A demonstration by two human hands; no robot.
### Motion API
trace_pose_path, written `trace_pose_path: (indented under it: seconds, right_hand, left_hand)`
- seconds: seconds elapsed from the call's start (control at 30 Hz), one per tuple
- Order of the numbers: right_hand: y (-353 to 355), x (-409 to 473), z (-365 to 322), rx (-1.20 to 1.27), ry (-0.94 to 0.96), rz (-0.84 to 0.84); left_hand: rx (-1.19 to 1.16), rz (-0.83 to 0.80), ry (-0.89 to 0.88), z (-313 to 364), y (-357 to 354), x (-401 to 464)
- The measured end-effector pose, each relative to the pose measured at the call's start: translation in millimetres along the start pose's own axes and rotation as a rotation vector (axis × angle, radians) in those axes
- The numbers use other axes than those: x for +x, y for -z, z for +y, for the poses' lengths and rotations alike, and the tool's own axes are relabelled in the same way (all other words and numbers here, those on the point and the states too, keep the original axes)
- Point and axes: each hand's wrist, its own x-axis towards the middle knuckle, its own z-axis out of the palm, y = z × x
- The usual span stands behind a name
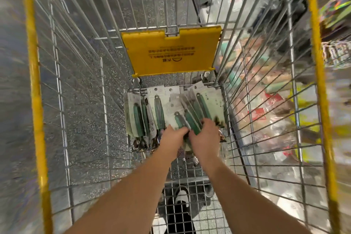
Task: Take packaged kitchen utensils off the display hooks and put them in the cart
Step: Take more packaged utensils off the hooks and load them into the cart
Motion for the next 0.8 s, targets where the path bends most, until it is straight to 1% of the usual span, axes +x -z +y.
trace_pose_path:
  seconds: [0.07, 0.1, 0.17, 0.27, 0.4, 0.47, 0.53, 0.6, 0.7, 0.8]
  right_hand:
    - [6.1, -1.2, 3.3, 0.110, -0.037, -0.150]
    - [10.4, -3.8, 4.6, 0.131, -0.051, -0.207]
    - [15.4, -7.5, 10.8, 0.202, -0.071, -0.255]
    - [28.6, -20.3, 13.4, 0.271, -0.097, -0.282]
    - [56.4, -48.9, 8.6, 0.369, -0.119, -0.316]
    - [69.5, -64.0, 8.6, 0.413, -0.118, -0.335]
    - [72.6, -74.2, 17.5, 0.485, -0.079, -0.357]
    - [97.5, -101.0, 4.1, 0.530, -0.045, -0.362]
    - [133.1, -138.6, -8.2, 0.580, 0.004, -0.367]
    - [169.6, -178.6, -21.9, 0.627, 0.013, -0.368]
  left_hand:
    - [-0.092, -0.070, 0.037, -10.5, 5.1, 3.2]
    - [-0.101, -0.083, 0.059, -15.4, 6.7, 3.2]
    - [-0.086, -0.099, 0.086, -12.6, 9.8, -12.3]
    - [-0.063, -0.123, 0.130, -0.7, 11.7, -39.0]
    - [-0.163, -0.143, 0.168, 7.7, 22.2, -72.4]
    - [-0.222, -0.134, 0.148, 8.5, 30.1, -98.2]
    - [-0.285, -0.163, 0.120, 9.4, 38.6, -122.7]
    - [-0.350, -0.185, 0.095, 12.5, 45.3, -147.1]
    - [-0.369, -0.220, 0.055, 22.7, 49.4, -189.2]
    - [-0.352, -0.249, -0.002, 30.7, 52.8, -227.3]
